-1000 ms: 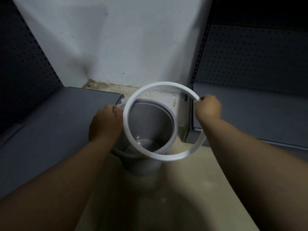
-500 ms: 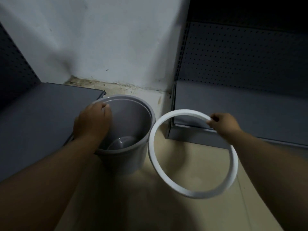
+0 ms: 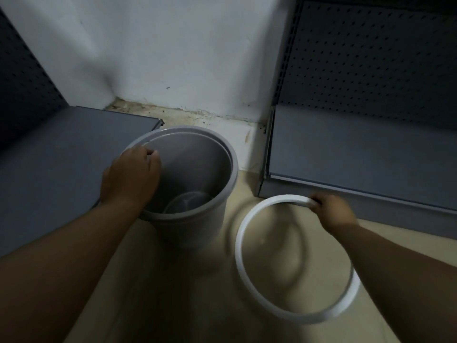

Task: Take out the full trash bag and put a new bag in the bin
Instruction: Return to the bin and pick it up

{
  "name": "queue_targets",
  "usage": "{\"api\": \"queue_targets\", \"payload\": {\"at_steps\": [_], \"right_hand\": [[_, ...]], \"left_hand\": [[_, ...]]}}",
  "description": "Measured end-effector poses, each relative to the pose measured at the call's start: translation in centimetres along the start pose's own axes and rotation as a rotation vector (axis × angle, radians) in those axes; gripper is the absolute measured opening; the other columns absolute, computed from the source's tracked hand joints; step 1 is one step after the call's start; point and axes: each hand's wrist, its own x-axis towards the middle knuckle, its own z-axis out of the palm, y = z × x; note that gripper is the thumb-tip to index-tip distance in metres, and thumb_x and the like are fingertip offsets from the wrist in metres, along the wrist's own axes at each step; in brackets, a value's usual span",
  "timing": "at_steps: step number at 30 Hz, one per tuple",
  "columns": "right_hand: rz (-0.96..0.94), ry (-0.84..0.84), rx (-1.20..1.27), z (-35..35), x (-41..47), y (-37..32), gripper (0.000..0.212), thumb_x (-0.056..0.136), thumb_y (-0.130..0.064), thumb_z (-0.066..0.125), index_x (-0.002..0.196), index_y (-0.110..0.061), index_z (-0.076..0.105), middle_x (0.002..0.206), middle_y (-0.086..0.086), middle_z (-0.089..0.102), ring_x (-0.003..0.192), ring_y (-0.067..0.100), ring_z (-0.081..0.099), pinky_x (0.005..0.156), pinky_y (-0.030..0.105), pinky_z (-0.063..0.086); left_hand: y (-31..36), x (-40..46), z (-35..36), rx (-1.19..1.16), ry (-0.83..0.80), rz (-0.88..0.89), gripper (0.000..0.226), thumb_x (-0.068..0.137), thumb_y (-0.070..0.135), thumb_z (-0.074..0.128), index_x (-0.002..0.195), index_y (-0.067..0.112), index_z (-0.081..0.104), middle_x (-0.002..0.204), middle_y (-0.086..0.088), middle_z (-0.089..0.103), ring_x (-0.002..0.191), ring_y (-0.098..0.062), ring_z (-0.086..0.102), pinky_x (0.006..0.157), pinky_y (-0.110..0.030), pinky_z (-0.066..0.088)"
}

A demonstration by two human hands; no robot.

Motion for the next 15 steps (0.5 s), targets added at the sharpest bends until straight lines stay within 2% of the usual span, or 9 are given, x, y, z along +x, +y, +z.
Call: {"api": "queue_targets", "payload": {"at_steps": [5,10,15], "right_hand": [[-0.021,0.01,-0.097,2.1,0.5,-0.7,0.022,0.091,-0.008,0.052,0.11,-0.006,0.062,0.109,0.021,0.065,0.103,0.037,0.06,0.082,0.035,0.045],[0.016,-0.096,-0.157,3.0,0.6,-1.1,0.039,0.092,-0.002,0.041,0.128,-0.011,0.051,0.127,0.019,0.057,0.116,0.035,0.055,0.096,0.037,0.043],[0.029,-0.143,-0.196,3.4,0.6,-1.7,0.051,0.09,0.004,0.043,0.138,-0.011,0.043,0.137,0.017,0.051,0.124,0.032,0.051,0.105,0.037,0.039]], "left_hand": [[0.1,-0.4,0.2,0.015,-0.008,0.027,0.03,0.096,0.029,0.032,0.078,0.016,0.052,0.067,0.004,0.041,0.065,-0.018,0.044,0.065,-0.035,0.035],[0.0,-0.6,0.0,0.032,-0.031,0.037,0.028,0.095,0.029,0.035,0.086,0.012,0.056,0.082,-0.007,0.051,0.07,-0.022,0.048,0.067,-0.037,0.041],[-0.9,-0.6,0.1,0.056,-0.045,0.055,0.028,0.095,0.029,0.037,0.09,0.012,0.058,0.087,-0.01,0.055,0.078,-0.027,0.053,0.076,-0.045,0.048]]}}
